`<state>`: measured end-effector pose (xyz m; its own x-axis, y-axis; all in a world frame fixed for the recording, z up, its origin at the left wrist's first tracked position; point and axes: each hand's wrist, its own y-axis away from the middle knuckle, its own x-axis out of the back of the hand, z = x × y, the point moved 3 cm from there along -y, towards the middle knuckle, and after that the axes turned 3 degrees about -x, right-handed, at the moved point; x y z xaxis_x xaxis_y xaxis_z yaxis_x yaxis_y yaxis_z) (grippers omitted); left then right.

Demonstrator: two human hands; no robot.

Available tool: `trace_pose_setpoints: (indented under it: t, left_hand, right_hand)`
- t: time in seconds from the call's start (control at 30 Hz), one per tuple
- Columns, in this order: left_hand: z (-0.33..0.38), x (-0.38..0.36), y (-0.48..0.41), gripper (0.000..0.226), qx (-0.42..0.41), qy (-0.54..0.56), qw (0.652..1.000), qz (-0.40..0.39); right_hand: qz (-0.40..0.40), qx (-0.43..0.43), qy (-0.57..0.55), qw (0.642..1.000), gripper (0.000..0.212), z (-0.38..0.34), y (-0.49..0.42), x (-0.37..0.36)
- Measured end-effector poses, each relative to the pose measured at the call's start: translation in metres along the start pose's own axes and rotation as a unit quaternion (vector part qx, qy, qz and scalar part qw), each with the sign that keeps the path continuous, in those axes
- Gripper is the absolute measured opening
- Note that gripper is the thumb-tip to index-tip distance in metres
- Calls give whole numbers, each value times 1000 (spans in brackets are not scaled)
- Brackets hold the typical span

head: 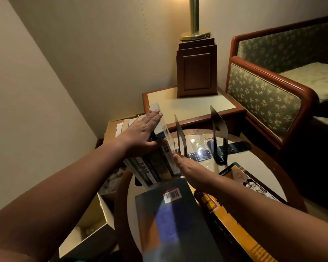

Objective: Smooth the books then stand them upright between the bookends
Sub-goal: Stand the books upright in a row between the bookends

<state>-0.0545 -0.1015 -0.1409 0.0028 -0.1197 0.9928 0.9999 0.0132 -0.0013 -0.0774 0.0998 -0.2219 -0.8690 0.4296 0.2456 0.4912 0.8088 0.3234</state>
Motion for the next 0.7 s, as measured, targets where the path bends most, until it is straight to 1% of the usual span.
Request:
trace_pose_setpoints:
  t: [0.07,0.1,0.13,0.17,0.23,0.27,0.33,0.4,0.47,0.5,0.63,0.7]
  left_hand:
    - [0,0,1,93,2,-2,1000,-2]
    - [0,1,1,93,2,-2,1000,-2]
    - [1,1,2,93,1,-1,1000,-3]
    - [2,2,2,93,-1,0,1000,-3]
    - [5,5,3,95,-5,2,1000,-2]
    - [6,6,3,95,-5,2,1000,-3]
    - [7,6,4,95,-4,0,1000,-2]
    - [6,5,3,96,-3,-2,1000,1]
    - [4,3,1,96,-1,-2,1000,1]
    - [3,2,1,96,-1,-3,1000,1]
    - [3,2,0,95,3,3,1000,8]
    - [5,2,2,94,7,8,1000,12]
  right_hand:
    - [3,22,39,999,41,2,33,11]
    - [14,28,78,996,41,4,48,18]
    - [32,23,141,989,44,10,60,24]
    - [55,11,215,975,48,15,71,30]
    - [75,-5,360,930,58,24,91,37]
    - [70,-16,416,906,66,29,100,37]
    - [48,-45,493,868,87,39,114,34]
    - [33,-62,536,841,105,47,122,26]
    - [36,-62,554,829,115,49,124,19]
    - [40,-62,556,828,114,48,123,18]
    - [45,-76,549,831,95,43,113,18]
    - [33,-90,556,825,99,44,109,15]
